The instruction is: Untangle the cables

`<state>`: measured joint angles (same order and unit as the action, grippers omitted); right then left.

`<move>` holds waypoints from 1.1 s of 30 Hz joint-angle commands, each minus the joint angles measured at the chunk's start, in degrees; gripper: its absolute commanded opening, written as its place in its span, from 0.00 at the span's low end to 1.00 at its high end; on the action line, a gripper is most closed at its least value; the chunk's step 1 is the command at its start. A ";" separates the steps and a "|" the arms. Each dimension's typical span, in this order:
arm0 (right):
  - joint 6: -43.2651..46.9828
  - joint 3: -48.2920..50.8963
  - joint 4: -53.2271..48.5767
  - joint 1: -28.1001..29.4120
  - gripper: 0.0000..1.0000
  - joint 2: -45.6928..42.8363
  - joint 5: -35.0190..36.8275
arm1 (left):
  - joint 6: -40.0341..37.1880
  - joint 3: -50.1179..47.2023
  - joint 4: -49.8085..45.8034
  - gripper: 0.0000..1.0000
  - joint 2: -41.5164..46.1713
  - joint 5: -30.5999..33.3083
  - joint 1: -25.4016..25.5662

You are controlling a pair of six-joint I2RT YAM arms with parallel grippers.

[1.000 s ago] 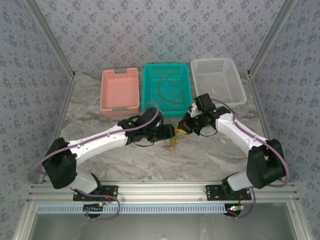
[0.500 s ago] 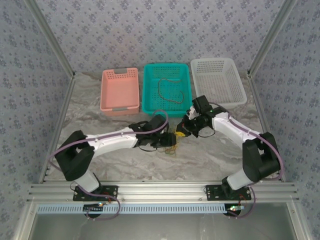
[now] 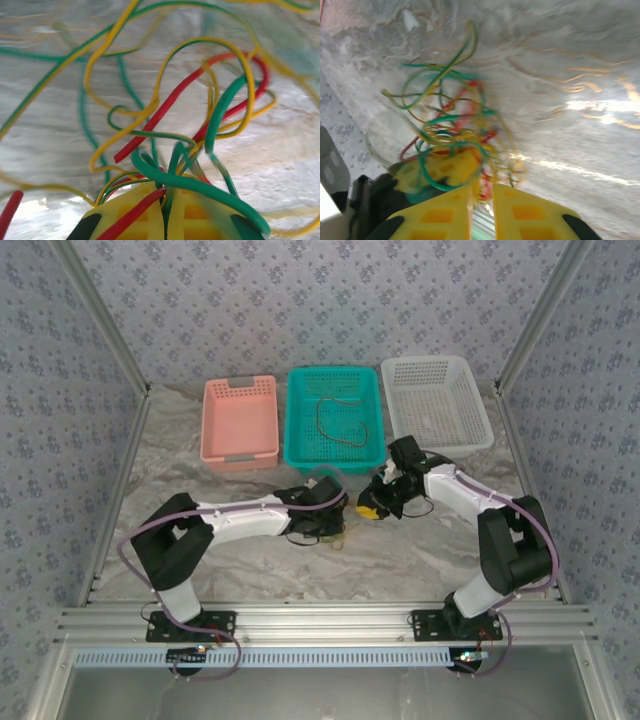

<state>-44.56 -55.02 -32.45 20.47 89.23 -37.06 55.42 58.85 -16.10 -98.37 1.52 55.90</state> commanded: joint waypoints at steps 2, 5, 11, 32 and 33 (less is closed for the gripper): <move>2.98 0.97 -3.76 -0.84 0.38 -3.22 3.26 | 2.48 -6.56 -1.25 0.00 5.90 -0.83 -2.50; 1.68 1.89 -0.67 1.97 0.48 -5.07 3.86 | 2.81 -7.33 -0.87 0.00 7.00 -2.17 -2.64; -4.87 5.95 6.88 7.09 0.55 -6.68 4.90 | 4.04 -7.74 -0.44 0.00 7.92 -3.57 -3.24; -10.52 10.80 5.31 5.38 0.00 -9.55 11.64 | 10.36 -12.61 -4.92 0.00 15.64 -2.98 -8.71; -8.98 10.33 3.13 3.81 0.00 -10.46 12.12 | 11.38 -14.02 -5.38 0.00 17.31 -3.01 -10.10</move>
<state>-57.10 -44.49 -21.15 27.81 82.30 -29.36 63.40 47.86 -15.99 -85.21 -3.77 48.84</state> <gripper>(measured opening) 0.057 0.053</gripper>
